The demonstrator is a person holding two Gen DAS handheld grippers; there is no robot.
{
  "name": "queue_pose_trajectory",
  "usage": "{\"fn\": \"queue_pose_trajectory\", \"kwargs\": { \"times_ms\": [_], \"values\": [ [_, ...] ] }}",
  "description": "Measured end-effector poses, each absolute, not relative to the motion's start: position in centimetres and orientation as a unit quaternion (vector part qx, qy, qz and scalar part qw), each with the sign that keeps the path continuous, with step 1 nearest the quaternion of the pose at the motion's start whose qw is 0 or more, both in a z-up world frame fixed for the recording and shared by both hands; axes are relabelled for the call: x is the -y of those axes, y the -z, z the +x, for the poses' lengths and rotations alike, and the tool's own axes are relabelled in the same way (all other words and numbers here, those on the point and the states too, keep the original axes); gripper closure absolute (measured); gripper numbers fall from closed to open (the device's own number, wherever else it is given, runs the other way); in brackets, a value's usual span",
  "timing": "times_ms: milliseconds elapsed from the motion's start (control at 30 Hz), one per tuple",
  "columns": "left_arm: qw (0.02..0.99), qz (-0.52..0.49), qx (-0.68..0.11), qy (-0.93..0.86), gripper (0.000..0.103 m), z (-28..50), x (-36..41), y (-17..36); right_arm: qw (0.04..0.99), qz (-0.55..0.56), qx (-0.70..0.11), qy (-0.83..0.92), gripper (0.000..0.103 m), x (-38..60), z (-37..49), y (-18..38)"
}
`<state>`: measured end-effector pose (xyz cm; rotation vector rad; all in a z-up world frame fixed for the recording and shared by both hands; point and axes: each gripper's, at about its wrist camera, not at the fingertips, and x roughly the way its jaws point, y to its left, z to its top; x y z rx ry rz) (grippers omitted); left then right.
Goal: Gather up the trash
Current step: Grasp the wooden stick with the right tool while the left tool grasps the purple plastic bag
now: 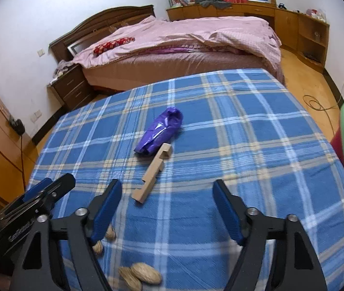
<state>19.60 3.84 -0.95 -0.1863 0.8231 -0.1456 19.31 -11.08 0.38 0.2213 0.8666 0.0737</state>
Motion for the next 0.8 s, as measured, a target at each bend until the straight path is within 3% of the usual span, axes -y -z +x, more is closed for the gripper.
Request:
{"fn": "queue_pose_trajectory", "kwargs": {
  "times_ms": [400,500,800],
  "values": [
    [0.91,-0.112,-0.394,0.066,0.036,19.6,-4.9,0.8,0.898,0.062,-0.436,-0.026,0.071,8.6,21.9,1.4],
    [0.91,-0.112,-0.394,0.067,0.036,19.5,-4.9,0.8,0.897,0.056,-0.437,-0.025,0.089,8.5,22.0,1.5],
    [0.909,-0.106,-0.398,0.068,0.036,19.6,-4.4,1.0,0.9,0.097,-0.423,-0.042,0.092,11.1,20.7,0.6]
  ]
}}
